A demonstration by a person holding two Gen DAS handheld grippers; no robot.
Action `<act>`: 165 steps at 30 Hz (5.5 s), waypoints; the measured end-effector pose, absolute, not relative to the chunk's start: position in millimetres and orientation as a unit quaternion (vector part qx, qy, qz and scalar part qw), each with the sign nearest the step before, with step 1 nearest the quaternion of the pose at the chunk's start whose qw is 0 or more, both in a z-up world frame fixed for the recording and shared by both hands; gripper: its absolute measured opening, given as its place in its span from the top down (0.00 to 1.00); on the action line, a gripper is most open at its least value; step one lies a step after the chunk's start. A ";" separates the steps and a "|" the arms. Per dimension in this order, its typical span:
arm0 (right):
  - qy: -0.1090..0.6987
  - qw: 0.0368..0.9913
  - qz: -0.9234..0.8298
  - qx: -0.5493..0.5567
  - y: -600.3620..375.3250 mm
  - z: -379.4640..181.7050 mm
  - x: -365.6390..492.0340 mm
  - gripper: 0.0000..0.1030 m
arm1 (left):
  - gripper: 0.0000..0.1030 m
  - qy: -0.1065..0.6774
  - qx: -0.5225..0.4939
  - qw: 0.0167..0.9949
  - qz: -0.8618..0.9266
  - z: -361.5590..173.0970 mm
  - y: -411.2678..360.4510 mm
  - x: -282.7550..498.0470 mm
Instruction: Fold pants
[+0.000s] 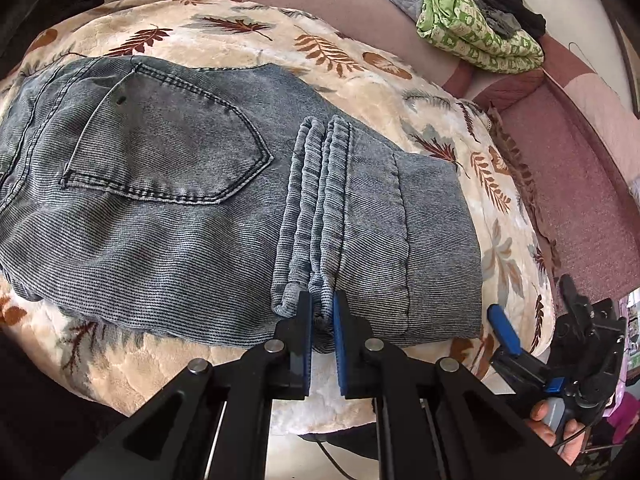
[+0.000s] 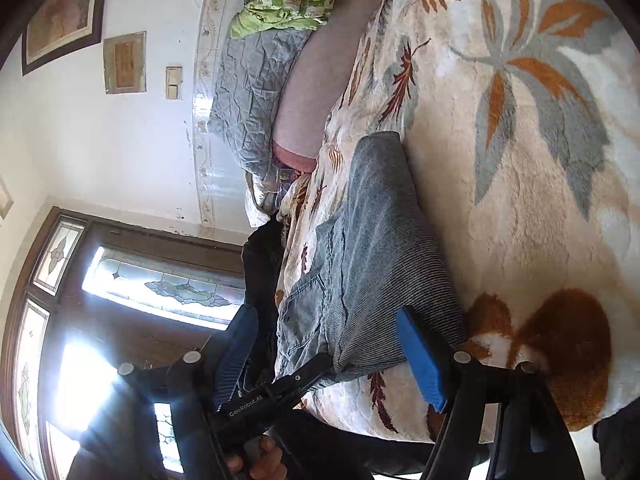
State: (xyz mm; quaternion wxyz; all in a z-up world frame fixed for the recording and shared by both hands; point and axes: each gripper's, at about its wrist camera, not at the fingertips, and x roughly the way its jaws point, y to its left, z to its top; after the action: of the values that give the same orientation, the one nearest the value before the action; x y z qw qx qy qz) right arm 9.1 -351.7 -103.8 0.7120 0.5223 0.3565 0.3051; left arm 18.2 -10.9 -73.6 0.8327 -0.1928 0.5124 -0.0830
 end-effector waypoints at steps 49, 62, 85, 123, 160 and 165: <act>0.517 0.729 0.205 0.399 -296.4 -106.2 213.8 0.25 | 0.98 0.484 -0.188 0.839 -0.162 -91.0 -11.3 34.7; 0.511 0.708 0.247 0.420 -306.4 -105.3 118.8 0.23 | 0.98 0.473 -0.174 0.848 -0.161 -90.1 -15.7 32.2; 0.444 0.665 0.316 0.510 -345.0 -111.9 46.8 0.15 | 0.47 0.464 -0.060 0.877 -0.106 -80.9 -53.3 33.0; 0.356 0.840 0.291 0.289 -208.0 -22.0 107.9 0.12 | 0.25 0.391 -0.303 0.865 0.090 24.7 132.9 -106.2; 0.366 0.824 0.257 0.348 -274.3 -41.9 99.7 0.12 | 0.25 0.381 -0.463 0.798 0.061 -72.6 215.8 -44.0; 0.361 0.841 0.284 0.286 -245.4 -28.3 92.1 0.12 | 0.25 0.355 -0.499 0.789 0.051 -87.7 234.8 -49.2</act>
State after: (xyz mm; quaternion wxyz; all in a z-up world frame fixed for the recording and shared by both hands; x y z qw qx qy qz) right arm 92.1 -245.4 -28.3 0.8406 0.2865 0.3613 0.2842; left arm -49.2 234.8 -87.7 0.7888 -0.4990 0.3552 0.0513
